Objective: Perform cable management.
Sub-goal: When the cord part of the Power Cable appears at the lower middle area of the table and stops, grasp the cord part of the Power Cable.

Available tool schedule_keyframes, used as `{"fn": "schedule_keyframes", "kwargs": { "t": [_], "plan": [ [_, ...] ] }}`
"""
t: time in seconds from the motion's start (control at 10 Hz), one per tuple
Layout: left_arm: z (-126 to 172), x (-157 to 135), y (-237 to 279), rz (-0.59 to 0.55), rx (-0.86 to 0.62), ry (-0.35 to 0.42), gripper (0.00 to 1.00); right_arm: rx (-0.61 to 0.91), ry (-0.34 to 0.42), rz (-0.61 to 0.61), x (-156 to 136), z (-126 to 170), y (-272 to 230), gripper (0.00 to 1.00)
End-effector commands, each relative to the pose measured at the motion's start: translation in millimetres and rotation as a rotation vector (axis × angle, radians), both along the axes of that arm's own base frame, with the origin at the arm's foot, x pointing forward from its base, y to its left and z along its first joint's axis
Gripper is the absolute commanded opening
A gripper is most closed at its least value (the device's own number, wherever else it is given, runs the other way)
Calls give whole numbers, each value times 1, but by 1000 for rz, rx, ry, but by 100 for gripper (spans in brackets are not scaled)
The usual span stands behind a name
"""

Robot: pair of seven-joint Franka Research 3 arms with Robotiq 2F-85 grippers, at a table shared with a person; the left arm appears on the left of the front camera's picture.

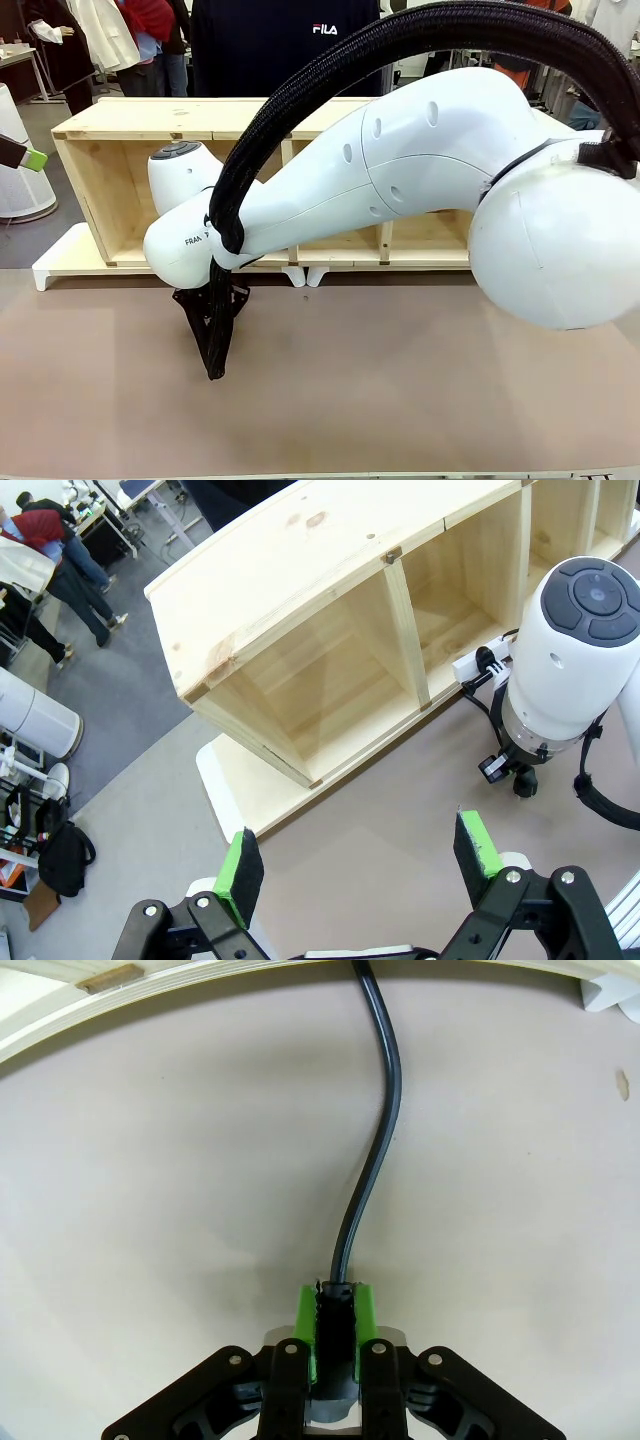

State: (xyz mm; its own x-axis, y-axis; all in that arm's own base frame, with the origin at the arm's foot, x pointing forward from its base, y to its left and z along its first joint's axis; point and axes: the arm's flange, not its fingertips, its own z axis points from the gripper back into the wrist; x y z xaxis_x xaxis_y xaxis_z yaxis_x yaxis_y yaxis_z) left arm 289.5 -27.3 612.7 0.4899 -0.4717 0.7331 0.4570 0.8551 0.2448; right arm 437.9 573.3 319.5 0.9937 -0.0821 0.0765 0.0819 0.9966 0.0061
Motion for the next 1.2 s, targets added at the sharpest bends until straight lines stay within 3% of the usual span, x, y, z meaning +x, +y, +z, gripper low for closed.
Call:
{"fn": "schedule_keyframes", "kwargs": {
  "t": [0.0, 0.4, 0.5, 0.6, 1.1],
  "plan": [
    [0, 3, 0, 2, -5, -12, 100, -15, -50, 7, 0, 5, 5, 0],
    [0, 3, 0, 2, -5, -12, 100, -4, -49, 32, 1, 9, 8, 0],
    [0, 3, 0, 2, -5, -12, 100, 90, 36, 30, 4, 11, 14, 11],
    [0, 3, 0, 2, -5, -12, 100, 3, -29, 19, -1, 9, 6, 11],
    [0, 3, 0, 2, -5, -12, 100, 3, -29, 19, -1, 9, 6, 11]
  ]
}}
